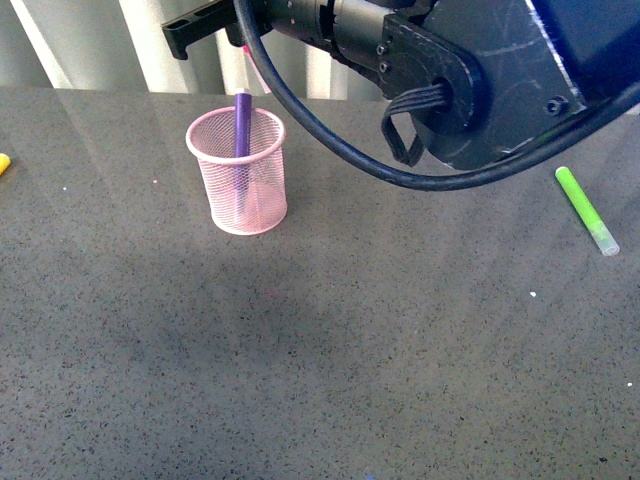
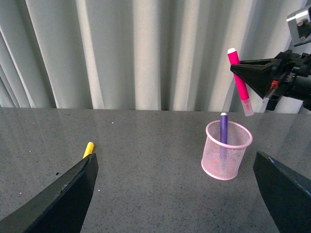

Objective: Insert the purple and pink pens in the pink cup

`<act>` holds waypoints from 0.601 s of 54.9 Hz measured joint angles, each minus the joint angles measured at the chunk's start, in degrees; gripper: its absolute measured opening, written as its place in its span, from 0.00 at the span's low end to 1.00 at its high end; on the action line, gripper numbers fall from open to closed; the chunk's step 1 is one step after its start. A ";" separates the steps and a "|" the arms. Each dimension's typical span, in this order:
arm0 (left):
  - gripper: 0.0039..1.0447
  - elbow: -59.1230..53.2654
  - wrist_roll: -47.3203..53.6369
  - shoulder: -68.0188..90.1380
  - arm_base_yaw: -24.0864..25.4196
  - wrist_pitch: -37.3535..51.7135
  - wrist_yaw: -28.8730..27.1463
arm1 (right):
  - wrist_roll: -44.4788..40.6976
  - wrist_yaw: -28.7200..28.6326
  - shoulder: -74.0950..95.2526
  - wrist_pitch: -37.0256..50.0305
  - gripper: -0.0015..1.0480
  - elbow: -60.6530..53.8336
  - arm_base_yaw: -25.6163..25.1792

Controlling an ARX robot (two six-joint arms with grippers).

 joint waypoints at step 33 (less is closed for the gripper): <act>0.94 0.00 0.00 0.00 0.00 0.00 0.00 | 2.69 1.07 5.90 -0.39 0.11 4.76 3.96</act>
